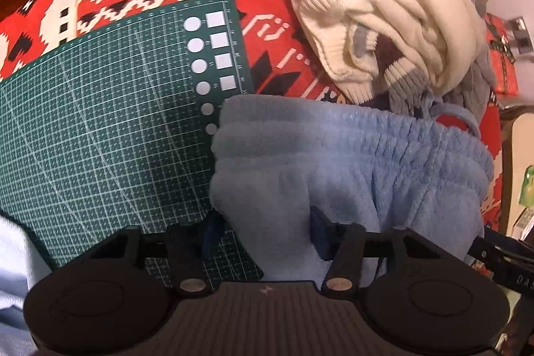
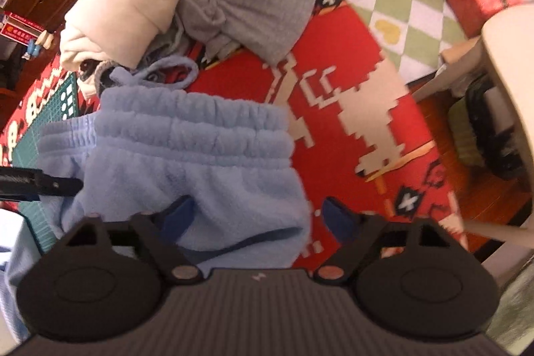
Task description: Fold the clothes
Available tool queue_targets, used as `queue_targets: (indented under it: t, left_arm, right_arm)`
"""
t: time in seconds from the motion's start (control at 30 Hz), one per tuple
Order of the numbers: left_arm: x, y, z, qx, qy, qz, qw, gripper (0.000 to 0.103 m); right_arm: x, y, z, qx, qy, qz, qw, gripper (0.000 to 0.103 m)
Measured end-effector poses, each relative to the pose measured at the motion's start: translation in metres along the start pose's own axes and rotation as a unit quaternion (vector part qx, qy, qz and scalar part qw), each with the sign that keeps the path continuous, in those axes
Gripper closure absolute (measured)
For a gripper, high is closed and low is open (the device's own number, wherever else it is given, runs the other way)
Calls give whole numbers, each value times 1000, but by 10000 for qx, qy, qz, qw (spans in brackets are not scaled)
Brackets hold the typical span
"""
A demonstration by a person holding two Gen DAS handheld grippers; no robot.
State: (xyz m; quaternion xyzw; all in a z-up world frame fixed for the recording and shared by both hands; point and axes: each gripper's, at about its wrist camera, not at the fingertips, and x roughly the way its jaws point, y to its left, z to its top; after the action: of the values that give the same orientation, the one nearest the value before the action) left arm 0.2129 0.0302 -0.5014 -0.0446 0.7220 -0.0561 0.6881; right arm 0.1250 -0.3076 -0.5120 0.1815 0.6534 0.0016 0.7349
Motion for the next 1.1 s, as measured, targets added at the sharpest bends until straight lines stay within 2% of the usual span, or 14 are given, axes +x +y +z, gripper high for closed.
queue_targets:
  t: [0.03,0.07,0.1,0.2,0.3,0.53,0.7,0.8,0.93,1.03,1.1]
  left_arm:
    - [1,-1,0,37,-24,24,10000,61]
    - [1,-2,-1,62,-44,49,10000,63]
    - [1,-4,-2,93,-75,69,9999,63]
    - [-6,-6,-8,208,-194,75,9996,67]
    - [-15,-11,-14,373,-307,48,9988,75]
    - [-43,-19,-30,733,-404,-388,9957,74]
    - [-67,-29,-64,1229,-413,-599,9898,74]
    - [-86,-34,-88,1584,-378,-835,9831,72]
    - [-101,-36,-129,2191,-317,-1136,9685,61]
    - [-113,-33,-162,2650,-308,-1219,9560,56]
    - [-116,-25,-176,2793,-318,-1206,9521,54]
  right_arm:
    - [1,2,1,-2,23,8,10000,47]
    - [2,5,1,-35,40,-15,10000,67]
    - [0,7,1,-69,24,-69,9999,75]
    - [-10,14,0,-146,-62,-175,9997,83]
    - [-29,17,-4,-149,-148,-226,9995,85]
    - [-92,11,-32,62,-374,-328,9987,85]
    - [-132,12,-70,337,-487,-466,9972,86]
    - [-156,16,-97,612,-575,-457,9954,87]
    - [-188,29,-131,963,-787,-381,9915,87]
    - [-209,42,-152,1222,-964,-248,9875,87]
    - [-220,53,-161,1314,-1090,-187,9851,88]
